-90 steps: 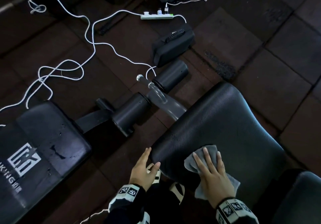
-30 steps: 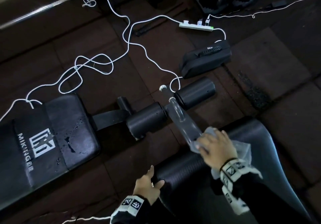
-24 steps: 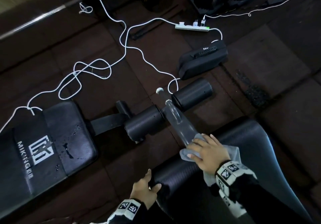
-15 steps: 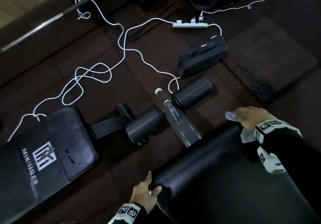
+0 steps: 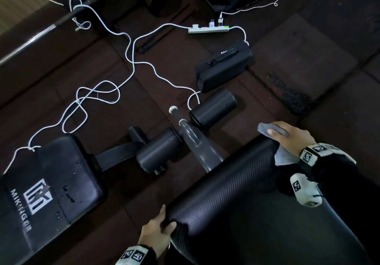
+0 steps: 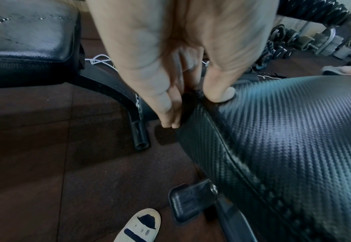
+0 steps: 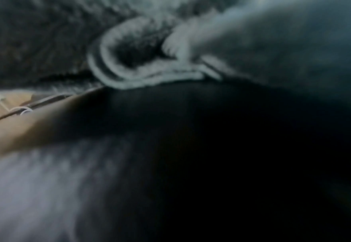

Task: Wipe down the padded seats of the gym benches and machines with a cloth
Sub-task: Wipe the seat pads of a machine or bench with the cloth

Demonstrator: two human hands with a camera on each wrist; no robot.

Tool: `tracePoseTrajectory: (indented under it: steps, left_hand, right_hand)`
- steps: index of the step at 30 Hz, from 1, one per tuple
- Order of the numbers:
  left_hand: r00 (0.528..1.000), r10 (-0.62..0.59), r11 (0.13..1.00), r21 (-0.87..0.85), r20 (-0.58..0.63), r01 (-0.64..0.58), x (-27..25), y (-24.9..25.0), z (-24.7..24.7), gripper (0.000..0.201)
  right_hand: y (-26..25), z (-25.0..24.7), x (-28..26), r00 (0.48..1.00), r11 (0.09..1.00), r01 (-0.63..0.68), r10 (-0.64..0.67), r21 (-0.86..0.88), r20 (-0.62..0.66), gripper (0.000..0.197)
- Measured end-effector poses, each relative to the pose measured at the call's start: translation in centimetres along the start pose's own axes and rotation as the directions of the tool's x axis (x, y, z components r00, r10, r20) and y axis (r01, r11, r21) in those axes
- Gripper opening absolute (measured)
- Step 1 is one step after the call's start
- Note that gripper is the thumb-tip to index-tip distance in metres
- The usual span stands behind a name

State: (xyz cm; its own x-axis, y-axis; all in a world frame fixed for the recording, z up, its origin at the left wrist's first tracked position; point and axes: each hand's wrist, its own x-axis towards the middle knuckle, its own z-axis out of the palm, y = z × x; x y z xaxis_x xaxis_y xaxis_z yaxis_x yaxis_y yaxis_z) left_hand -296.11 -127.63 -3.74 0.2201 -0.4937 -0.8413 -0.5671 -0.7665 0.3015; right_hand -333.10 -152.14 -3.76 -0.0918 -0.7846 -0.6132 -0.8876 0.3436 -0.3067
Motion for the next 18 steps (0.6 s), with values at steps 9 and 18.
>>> tracePoseTrajectory:
  steps: [9, 18]
  left_hand:
    - [1.000, 0.019, 0.999, 0.046, -0.018, -0.018, -0.3, 0.7, -0.5, 0.067]
    - [0.999, 0.038, 0.997, 0.064, 0.002, -0.038, -0.3, 1.0, -0.8, 0.069]
  right_hand:
    - [10.1, 3.0, -9.7, 0.966, 0.884, -0.242, 0.256, 0.399, 0.018, 0.048]
    - [8.8, 3.1, -7.6, 0.973, 0.888, -0.202, 0.230, 0.414, -0.017, 0.037]
